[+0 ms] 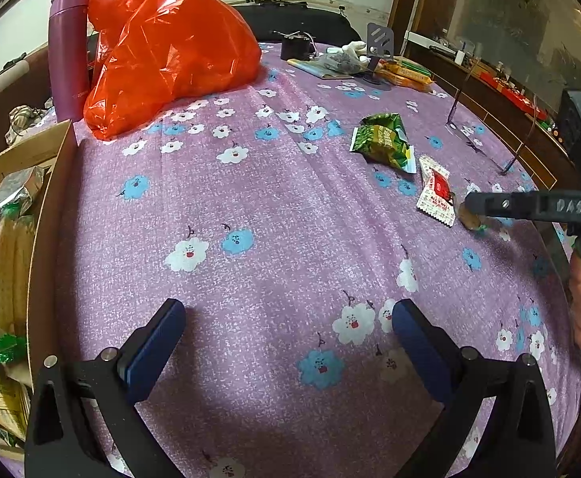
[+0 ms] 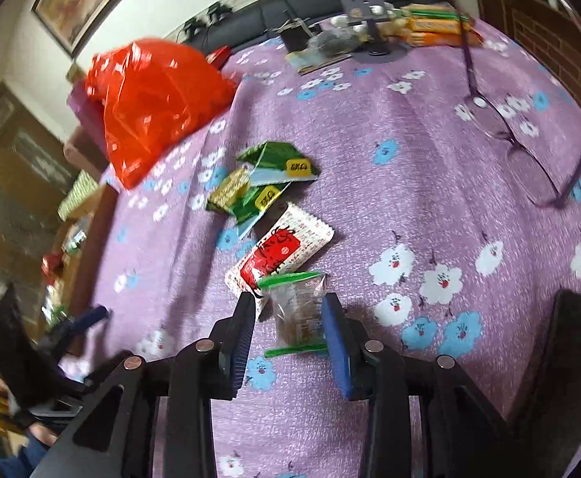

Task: Organize snacks
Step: 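Close the right gripper on the clear zip bag and lift it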

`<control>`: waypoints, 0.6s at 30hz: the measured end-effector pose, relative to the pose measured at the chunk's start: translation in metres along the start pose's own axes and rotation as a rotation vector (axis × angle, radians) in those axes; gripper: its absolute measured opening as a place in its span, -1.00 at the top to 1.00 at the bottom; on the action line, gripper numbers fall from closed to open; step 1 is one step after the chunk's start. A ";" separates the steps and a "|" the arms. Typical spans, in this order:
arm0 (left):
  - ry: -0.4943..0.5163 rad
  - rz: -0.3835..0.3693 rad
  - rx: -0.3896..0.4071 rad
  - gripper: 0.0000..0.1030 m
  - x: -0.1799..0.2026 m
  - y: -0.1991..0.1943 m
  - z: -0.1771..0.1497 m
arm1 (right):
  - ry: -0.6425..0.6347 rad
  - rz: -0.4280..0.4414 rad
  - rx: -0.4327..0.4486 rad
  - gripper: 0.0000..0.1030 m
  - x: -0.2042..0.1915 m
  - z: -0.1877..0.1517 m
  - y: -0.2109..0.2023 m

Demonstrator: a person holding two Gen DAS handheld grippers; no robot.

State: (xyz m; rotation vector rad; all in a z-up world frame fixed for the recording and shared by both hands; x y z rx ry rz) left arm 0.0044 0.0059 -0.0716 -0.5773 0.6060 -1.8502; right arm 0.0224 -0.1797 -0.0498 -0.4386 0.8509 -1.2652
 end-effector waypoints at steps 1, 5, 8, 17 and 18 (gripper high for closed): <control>0.001 0.000 0.000 -1.00 0.000 0.000 0.000 | -0.036 -0.011 -0.002 0.27 -0.003 -0.001 0.002; 0.005 0.000 0.003 -1.00 0.000 0.000 0.000 | -0.106 -0.054 -0.007 0.28 -0.009 -0.007 0.008; 0.013 0.001 0.008 -1.00 0.001 0.000 0.001 | -0.105 -0.081 0.000 0.35 -0.006 -0.005 0.009; 0.033 -0.007 0.045 -0.99 0.006 -0.009 0.007 | 0.064 -0.075 0.172 0.40 0.017 0.014 0.000; 0.038 -0.009 0.047 -0.95 0.008 -0.012 0.009 | 0.077 -0.065 0.198 0.40 0.020 0.016 -0.002</control>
Point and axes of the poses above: each gripper's, at about its wrist camera, not at the fingertips, and y roughly the way its jaws point, x to its right, z to its top, the point moved 10 cm from there along y, roughly the way its jaws point, and after that the axes turned 12 degrees about x, right-handed, at the moved point
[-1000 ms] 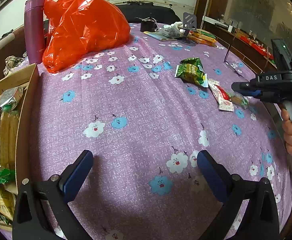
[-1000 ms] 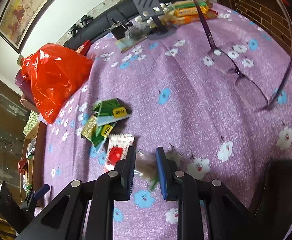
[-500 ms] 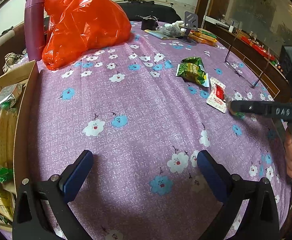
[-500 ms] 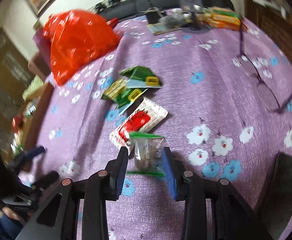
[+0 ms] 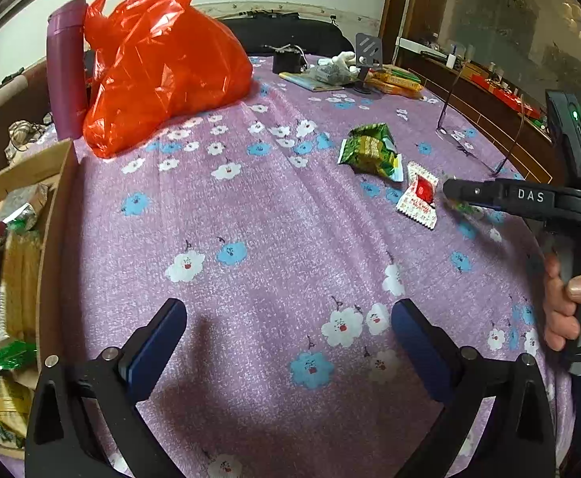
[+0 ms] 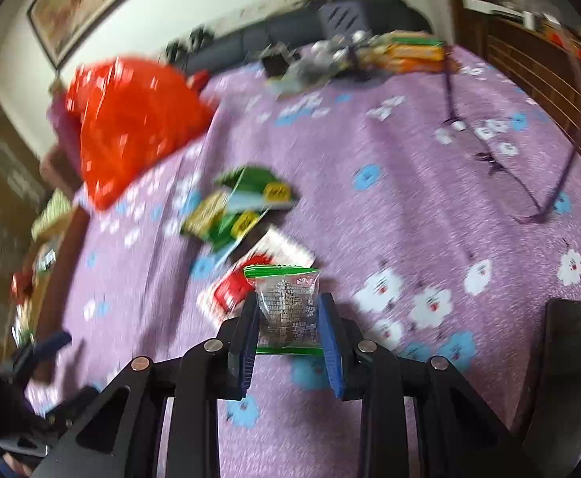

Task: Organize snacks
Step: 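Close the right gripper on the clear zip bag and lift it, then grasp the red-and-white packet with the left gripper while the right holds the zip bag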

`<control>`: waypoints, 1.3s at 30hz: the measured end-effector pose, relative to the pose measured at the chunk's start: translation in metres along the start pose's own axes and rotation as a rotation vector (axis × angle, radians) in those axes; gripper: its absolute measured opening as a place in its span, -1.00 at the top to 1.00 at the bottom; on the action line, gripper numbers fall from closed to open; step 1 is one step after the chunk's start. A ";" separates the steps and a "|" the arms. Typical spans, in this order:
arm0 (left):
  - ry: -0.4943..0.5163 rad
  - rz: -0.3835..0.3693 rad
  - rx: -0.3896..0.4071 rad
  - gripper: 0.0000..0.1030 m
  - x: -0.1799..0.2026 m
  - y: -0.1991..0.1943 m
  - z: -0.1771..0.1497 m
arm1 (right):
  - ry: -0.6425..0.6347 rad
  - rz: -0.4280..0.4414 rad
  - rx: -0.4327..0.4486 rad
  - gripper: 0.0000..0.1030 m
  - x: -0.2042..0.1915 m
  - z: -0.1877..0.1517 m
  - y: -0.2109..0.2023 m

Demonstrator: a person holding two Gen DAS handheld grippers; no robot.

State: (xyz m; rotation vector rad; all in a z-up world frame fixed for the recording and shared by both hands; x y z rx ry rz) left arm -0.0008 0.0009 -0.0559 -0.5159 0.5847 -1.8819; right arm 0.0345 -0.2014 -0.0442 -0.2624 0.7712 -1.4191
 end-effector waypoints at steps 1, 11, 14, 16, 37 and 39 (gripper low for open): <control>0.008 -0.011 0.010 -0.91 0.005 -0.004 0.006 | 0.013 0.003 0.024 0.40 0.004 0.001 -0.001; 0.191 -0.109 -0.035 0.00 0.091 0.035 0.055 | 0.065 -0.019 0.145 0.40 0.026 0.022 -0.019; 0.204 -0.119 -0.107 0.18 0.107 0.065 0.049 | 0.079 -0.037 0.160 0.40 0.033 0.025 -0.021; 0.203 -0.136 -0.133 0.33 0.115 0.077 0.046 | 0.095 -0.046 0.168 0.40 0.039 0.027 -0.023; 0.089 -0.122 -0.139 0.55 0.110 0.084 0.030 | 0.086 -0.003 0.172 0.40 0.029 0.028 -0.028; 0.067 -0.123 -0.139 0.55 0.103 0.071 0.021 | 0.064 0.028 0.175 0.40 0.020 0.028 -0.027</control>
Point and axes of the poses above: each gripper's, at about its wrist camera, not at the fingertips, and y roughly the way its jaws point, x to its right, z to its top, the point moved 10 cm from there along y, roughly the way its jaws point, and after that the axes turned 12 degrees about x, right-handed, at the moved point
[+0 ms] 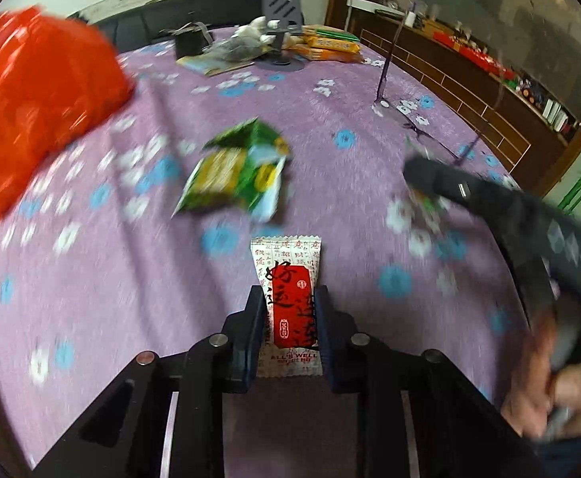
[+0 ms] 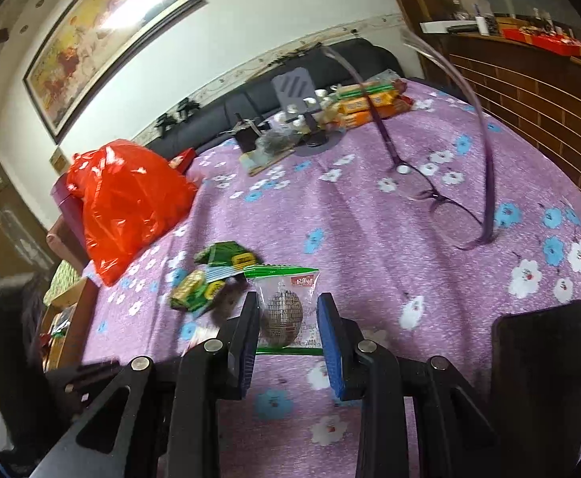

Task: Organize snacks
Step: 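Grasp the red-and-white packet with the left gripper while the right holds the zip bag, then carry both held snacks over the cardboard box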

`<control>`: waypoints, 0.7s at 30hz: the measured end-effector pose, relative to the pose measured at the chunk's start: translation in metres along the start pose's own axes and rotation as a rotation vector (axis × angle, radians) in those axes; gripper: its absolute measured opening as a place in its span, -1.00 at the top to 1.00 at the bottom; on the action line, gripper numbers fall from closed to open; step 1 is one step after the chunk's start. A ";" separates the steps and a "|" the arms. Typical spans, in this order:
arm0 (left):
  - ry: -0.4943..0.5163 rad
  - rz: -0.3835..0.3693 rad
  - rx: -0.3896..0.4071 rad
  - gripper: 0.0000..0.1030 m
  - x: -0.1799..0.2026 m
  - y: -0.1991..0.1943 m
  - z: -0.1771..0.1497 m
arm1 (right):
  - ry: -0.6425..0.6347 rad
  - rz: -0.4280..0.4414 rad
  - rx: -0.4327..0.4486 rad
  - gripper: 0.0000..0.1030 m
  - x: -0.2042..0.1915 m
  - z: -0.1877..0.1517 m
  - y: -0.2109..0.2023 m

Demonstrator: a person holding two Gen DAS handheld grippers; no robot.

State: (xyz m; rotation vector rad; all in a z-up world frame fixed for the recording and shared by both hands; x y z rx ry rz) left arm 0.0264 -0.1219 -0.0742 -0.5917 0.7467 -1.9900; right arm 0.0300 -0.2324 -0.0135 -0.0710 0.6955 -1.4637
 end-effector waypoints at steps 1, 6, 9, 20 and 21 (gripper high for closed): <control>-0.018 0.000 0.000 0.55 -0.005 -0.011 -0.009 | -0.007 0.017 0.000 0.40 -0.005 -0.001 0.000; -0.102 0.019 0.034 0.55 -0.028 -0.057 -0.032 | -0.101 0.120 0.015 0.40 -0.041 -0.005 -0.006; -0.127 0.040 0.085 0.54 -0.042 -0.092 -0.043 | -0.142 0.170 0.016 0.40 -0.058 -0.010 -0.009; -0.217 0.096 0.235 0.54 -0.103 -0.182 -0.065 | -0.076 0.284 -0.144 0.39 -0.127 -0.075 -0.042; -0.230 0.100 0.246 0.54 -0.110 -0.187 -0.066 | -0.063 0.307 -0.170 0.39 -0.138 -0.085 -0.046</control>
Point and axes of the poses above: each gripper's, at about its wrist camera, not at the fingertips, and y roughly the way its jaws point, x to its right, z to its top, the point moved 10 cm from there along y, roughly the way its jaws point, and after that the axes turned 12 degrees about x, right-handed, at the moved point
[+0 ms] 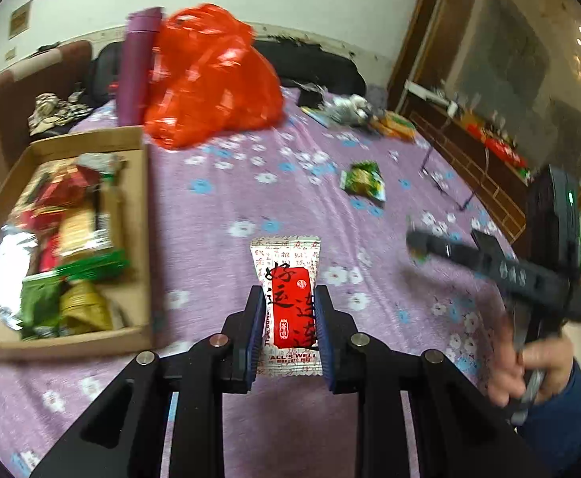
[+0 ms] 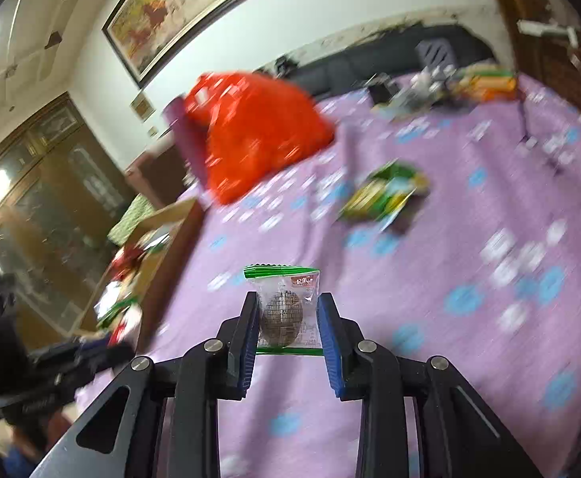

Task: Organize snacks
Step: 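Carry both held snacks over the cardboard box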

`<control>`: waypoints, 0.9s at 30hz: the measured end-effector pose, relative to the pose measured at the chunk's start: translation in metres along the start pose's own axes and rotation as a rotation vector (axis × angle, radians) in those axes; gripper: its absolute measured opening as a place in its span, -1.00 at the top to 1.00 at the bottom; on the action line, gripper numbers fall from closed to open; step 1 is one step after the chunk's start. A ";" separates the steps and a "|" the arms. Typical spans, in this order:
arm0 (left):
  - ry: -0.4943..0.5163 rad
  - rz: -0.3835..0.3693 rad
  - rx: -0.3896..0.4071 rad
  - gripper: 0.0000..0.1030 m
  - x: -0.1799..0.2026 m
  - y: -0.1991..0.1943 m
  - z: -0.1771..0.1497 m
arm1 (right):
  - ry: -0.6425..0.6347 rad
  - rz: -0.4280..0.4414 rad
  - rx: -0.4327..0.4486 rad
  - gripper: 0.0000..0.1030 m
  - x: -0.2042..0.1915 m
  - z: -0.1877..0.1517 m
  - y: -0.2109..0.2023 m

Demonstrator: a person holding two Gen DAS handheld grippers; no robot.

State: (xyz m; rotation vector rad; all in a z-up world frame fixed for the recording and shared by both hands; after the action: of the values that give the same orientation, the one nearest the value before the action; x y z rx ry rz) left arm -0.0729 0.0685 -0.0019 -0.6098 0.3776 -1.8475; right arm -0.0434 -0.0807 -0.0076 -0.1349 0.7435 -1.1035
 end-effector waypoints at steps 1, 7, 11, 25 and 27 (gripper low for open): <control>-0.019 0.003 0.016 0.54 -0.010 -0.007 0.002 | 0.014 0.016 -0.014 0.39 -0.007 -0.005 0.001; -0.085 0.036 0.108 0.54 -0.066 -0.049 0.016 | 0.035 0.112 -0.099 0.38 -0.077 -0.026 0.012; -0.125 0.085 0.178 0.54 -0.116 -0.080 0.030 | -0.021 0.160 -0.104 0.38 -0.132 -0.019 0.017; -0.205 0.171 0.193 0.54 -0.209 -0.080 0.030 | -0.107 0.198 -0.194 0.38 -0.233 -0.030 0.121; -0.195 0.177 0.170 0.54 -0.210 -0.066 0.026 | -0.103 0.181 -0.229 0.38 -0.226 -0.041 0.143</control>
State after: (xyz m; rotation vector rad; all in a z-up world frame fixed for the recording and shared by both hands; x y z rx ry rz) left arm -0.0529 0.2888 0.0068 -0.6130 0.1383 -1.6157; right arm -0.0130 0.1878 0.0047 -0.3100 0.7724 -0.8316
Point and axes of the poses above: each gripper's, at about its wrist camera, not at the fingertips, and y roughly the way its jaws point, x to its right, z to its top, the point moved 10 cm from there along y, roughly the way its jaws point, and after that the axes turned 12 degrees about x, right-handed, at the moved point
